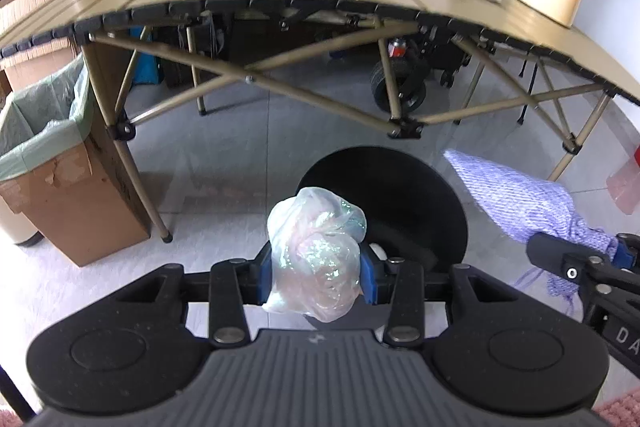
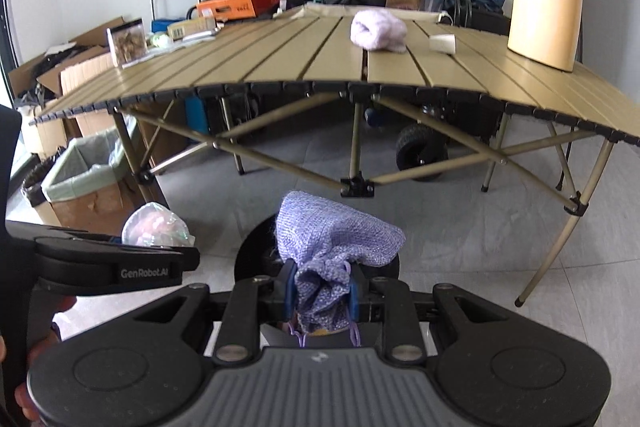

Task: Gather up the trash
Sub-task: 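Carry the plastic bag and knit cloth from the table down over the black bin, then open the left gripper to drop the plastic bag into the bin, then move the right gripper over the bin and open it to drop the cloth, then raise both tools back to the table and close the left gripper on the lilac towel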

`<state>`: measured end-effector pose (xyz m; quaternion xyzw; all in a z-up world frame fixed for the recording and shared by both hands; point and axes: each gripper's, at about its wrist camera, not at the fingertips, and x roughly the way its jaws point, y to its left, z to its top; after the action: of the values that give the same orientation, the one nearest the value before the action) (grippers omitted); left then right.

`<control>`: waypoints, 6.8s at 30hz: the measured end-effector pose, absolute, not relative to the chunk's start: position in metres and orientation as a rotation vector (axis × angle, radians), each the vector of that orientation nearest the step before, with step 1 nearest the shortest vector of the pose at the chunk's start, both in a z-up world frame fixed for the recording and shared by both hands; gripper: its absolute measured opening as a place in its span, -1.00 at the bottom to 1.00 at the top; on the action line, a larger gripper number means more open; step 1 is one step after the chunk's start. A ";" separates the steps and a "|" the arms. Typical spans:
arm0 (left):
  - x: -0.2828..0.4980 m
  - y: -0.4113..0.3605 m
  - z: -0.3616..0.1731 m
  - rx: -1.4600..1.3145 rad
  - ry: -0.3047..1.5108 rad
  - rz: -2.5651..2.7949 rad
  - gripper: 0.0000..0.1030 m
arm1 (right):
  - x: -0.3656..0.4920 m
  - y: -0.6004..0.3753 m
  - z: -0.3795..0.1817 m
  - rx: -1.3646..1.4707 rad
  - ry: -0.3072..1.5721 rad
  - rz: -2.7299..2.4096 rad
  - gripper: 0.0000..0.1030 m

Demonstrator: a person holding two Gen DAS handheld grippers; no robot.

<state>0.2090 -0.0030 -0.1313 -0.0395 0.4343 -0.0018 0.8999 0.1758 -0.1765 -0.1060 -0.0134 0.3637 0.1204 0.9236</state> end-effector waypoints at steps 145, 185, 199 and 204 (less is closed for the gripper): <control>0.276 0.053 -0.163 -0.036 1.050 0.369 1.00 | 0.308 -0.125 -0.215 0.042 1.000 0.174 0.83; 0.238 -0.006 -0.068 -0.087 0.684 0.196 1.00 | 0.236 -0.250 -0.057 0.160 0.510 0.103 1.00; 0.281 -0.069 -0.038 0.023 0.627 0.081 1.00 | 0.259 -0.304 -0.030 0.298 0.321 0.036 1.00; 0.317 -0.094 -0.032 0.020 0.651 0.015 1.00 | 0.282 -0.326 -0.032 0.310 0.261 -0.016 1.00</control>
<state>0.3174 -0.0944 -0.0323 0.0099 0.3200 0.0073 0.9473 0.2819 -0.3264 -0.0318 0.1538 0.1295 -0.0081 0.9795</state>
